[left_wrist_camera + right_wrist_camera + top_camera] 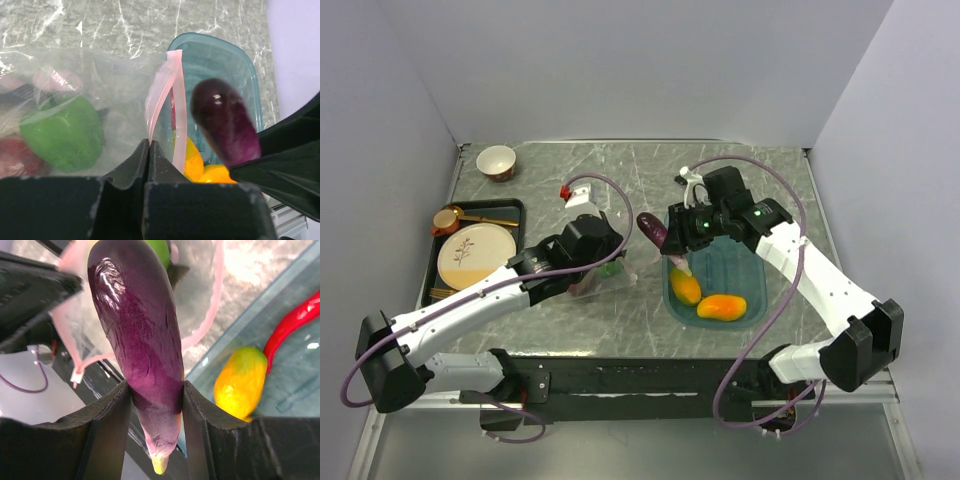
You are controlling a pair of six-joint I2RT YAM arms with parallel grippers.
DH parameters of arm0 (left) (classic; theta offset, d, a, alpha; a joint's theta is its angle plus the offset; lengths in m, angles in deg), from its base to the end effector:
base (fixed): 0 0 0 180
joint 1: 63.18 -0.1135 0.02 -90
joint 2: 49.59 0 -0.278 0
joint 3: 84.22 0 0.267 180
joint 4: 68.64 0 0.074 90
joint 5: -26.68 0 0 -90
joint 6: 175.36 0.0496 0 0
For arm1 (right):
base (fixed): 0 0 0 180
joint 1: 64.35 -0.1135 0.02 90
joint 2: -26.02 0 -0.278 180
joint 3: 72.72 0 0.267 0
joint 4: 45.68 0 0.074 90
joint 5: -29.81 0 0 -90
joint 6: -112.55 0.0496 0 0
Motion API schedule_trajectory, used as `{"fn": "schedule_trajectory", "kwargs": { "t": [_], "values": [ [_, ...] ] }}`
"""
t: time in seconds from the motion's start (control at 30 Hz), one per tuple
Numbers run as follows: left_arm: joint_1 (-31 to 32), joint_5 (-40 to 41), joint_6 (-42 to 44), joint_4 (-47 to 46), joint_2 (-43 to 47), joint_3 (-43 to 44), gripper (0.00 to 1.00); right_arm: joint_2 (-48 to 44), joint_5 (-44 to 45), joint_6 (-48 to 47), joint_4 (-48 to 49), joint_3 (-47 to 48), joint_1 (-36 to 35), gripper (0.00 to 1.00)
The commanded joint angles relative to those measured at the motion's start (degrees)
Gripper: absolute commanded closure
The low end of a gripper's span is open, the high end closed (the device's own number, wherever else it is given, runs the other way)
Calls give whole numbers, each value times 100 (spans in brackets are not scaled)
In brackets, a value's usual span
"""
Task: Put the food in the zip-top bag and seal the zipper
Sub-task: Place the fake vegetable in the zipper food storage bag.
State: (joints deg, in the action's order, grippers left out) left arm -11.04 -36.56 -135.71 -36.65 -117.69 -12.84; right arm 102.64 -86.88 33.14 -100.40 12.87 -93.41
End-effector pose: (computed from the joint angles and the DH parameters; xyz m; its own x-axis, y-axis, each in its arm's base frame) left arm 0.1935 -0.2126 0.3299 -0.5443 -0.4200 -0.7262 0.0682 0.8406 -0.5373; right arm 0.2531 0.1661 0.3408 -0.7456 -0.2265 -0.6268 -0.5808 0.6820 0.4445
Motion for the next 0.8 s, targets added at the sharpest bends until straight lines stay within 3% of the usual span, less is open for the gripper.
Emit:
{"fn": "schedule_trajectory", "kwargs": {
  "t": [0.0, 0.3, 0.77],
  "values": [
    [-11, -136, -1, -389, 130, 41, 99, 274, 472, -215, -615, 360, -82, 76],
    [-2, -373, 69, -521, 104, 14, 99, 977, 780, -172, -915, 703, -416, 71],
    [-11, -576, 201, -442, 121, -82, 99, 1768, 508, -57, -1012, 1564, -689, 65]
  ]
}}
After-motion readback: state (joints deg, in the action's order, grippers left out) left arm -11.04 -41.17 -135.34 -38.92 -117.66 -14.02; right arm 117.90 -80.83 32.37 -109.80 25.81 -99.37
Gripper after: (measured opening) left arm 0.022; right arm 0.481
